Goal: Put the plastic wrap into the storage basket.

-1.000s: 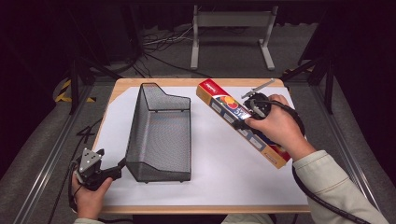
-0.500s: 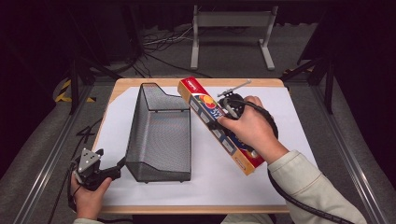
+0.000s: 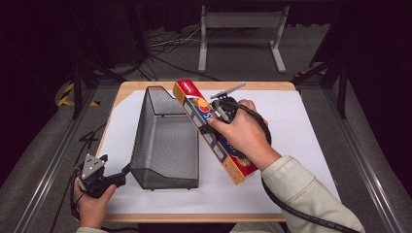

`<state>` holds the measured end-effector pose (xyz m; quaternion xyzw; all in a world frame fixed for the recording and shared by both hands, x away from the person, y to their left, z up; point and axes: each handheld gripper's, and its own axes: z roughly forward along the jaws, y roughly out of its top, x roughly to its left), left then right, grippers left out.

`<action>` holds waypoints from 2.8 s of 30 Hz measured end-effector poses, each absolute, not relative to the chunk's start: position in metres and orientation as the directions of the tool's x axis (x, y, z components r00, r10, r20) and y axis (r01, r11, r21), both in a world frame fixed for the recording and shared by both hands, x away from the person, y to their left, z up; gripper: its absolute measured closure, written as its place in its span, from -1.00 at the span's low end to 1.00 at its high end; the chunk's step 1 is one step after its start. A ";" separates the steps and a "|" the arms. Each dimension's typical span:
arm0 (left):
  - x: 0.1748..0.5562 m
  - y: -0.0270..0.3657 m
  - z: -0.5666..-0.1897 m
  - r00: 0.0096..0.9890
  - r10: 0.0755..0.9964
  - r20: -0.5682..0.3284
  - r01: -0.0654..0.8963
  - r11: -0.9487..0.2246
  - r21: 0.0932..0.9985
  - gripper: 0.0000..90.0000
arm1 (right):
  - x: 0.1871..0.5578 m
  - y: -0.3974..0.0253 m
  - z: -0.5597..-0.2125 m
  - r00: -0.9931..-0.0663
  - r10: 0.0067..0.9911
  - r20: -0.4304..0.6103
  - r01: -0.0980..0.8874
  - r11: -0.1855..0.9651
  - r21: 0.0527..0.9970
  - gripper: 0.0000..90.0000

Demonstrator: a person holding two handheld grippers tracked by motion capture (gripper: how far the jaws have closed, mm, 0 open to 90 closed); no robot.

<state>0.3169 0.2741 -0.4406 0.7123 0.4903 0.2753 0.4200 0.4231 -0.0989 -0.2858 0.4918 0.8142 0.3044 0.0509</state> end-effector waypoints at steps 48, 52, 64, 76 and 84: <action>0.311 0.273 -0.442 0.360 0.933 -0.006 0.471 -0.176 0.864 -0.73 | 0.445 -0.011 -0.342 -0.394 0.872 0.291 0.888 0.280 0.364 -0.09; 0.305 0.273 -0.442 0.360 0.933 -0.002 0.471 -0.180 0.863 -0.73 | 0.449 -0.004 -0.345 -0.375 0.886 0.273 0.898 0.273 0.346 -0.10; 0.302 0.276 -0.442 0.355 0.935 0.003 0.468 -0.181 0.865 -0.73 | 0.452 0.019 -0.348 -0.368 0.906 0.209 0.905 0.296 0.307 -0.10; 0.305 0.275 -0.443 0.367 0.930 0.007 0.470 -0.192 0.862 -0.73 | 0.456 0.029 -0.355 -0.364 0.917 0.162 0.911 0.314 0.269 -0.11; 0.306 0.273 -0.443 0.367 0.930 0.007 0.471 -0.193 0.861 -0.73 | 0.456 0.028 -0.356 -0.400 0.904 0.151 0.893 0.348 0.286 -0.23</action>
